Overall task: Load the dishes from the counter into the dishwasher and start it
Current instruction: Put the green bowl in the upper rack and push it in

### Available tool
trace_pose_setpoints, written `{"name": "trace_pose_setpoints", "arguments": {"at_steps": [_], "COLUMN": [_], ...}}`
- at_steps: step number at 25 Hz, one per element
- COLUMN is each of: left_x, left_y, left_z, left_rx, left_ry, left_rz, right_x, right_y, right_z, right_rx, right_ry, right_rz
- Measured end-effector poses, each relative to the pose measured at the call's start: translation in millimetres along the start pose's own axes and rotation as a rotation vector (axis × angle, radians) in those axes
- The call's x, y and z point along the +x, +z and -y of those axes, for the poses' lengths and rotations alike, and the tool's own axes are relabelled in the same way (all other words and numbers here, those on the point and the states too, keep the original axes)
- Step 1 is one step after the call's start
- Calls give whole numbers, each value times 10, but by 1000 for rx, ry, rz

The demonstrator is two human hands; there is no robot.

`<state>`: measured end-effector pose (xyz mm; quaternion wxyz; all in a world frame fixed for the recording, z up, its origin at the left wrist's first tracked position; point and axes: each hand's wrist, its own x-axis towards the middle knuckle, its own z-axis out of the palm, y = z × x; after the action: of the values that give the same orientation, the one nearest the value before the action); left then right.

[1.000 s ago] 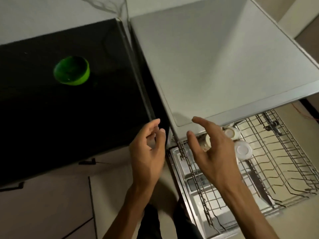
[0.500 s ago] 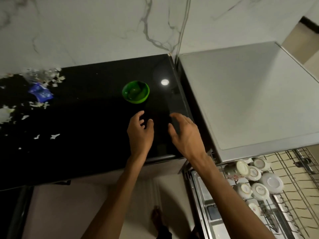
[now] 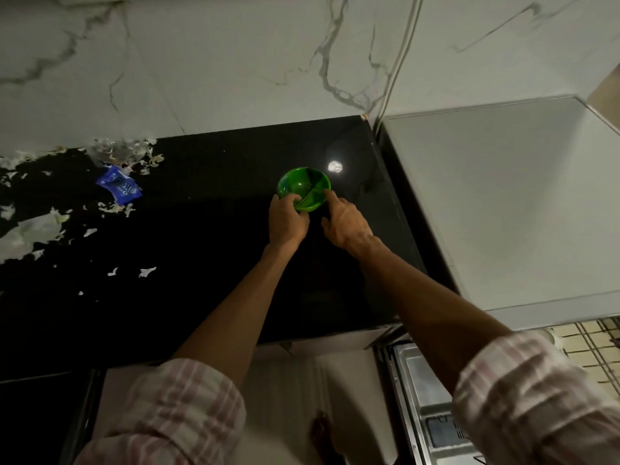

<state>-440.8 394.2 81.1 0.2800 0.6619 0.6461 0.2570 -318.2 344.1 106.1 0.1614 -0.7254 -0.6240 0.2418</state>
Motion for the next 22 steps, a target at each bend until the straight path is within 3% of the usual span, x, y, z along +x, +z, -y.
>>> {"name": "trace_pose_setpoints", "arguments": {"at_steps": [7, 14, 22], "left_x": [-54, -585, -1651], "left_y": [1, -162, -291], "left_z": [65, -142, -482], "left_rx": [-136, -348, -794], "left_ry": [36, -194, -379], "left_rz": [-39, -28, 279], "right_x": [106, -357, -1387], "right_y": [34, -52, -239], "right_z": [-9, -101, -389], "right_rx": [42, 274, 380], "right_ry": [-18, -148, -252], "right_rz": [-10, -115, -170]}}
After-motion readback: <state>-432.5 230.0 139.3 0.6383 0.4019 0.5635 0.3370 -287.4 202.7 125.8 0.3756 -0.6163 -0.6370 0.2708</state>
